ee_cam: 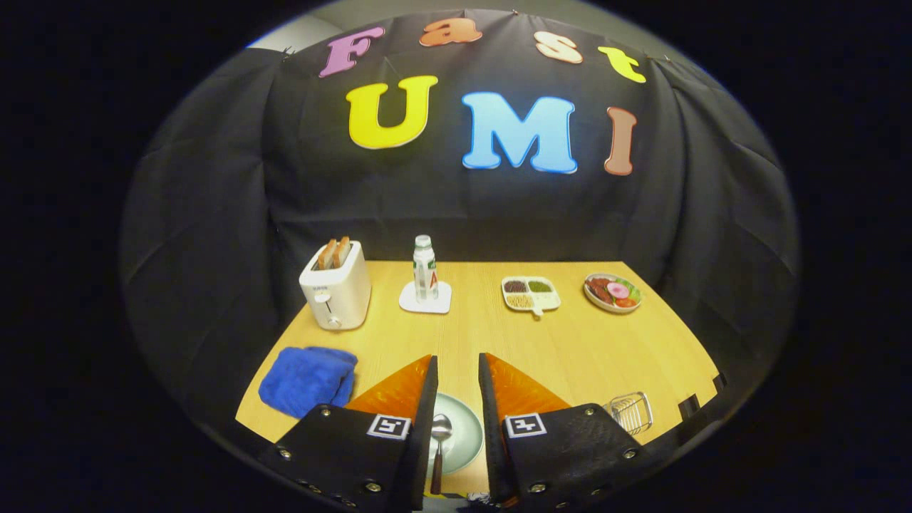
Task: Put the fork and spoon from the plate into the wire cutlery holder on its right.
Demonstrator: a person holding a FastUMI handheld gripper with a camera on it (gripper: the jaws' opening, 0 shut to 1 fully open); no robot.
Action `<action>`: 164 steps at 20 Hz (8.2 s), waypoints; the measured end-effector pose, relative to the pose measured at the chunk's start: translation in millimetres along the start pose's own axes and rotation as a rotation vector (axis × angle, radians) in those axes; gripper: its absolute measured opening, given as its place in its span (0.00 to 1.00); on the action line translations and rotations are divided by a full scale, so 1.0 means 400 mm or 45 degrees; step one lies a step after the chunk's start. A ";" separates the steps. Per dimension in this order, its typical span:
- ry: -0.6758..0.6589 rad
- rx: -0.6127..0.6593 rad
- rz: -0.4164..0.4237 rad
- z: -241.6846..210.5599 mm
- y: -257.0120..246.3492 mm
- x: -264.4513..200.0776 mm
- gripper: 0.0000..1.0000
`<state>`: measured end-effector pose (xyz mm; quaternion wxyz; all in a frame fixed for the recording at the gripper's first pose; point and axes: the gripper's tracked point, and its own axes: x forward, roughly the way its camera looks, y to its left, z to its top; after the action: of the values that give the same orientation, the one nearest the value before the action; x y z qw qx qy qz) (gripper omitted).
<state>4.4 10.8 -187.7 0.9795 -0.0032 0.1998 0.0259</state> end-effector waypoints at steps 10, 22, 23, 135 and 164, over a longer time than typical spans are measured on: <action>0.422 -0.139 -0.019 -0.345 0.045 0.109 0.35; 0.739 -0.149 -0.032 -0.543 0.082 0.172 0.34; 0.757 -0.159 -0.036 -0.546 0.083 0.175 0.34; 0.733 -0.250 0.001 -0.486 0.240 0.157 0.11; 0.510 -0.124 -0.249 -0.316 -0.005 0.110 0.04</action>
<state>-4.5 8.8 -321.1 0.9168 -0.0751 0.3874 -0.0606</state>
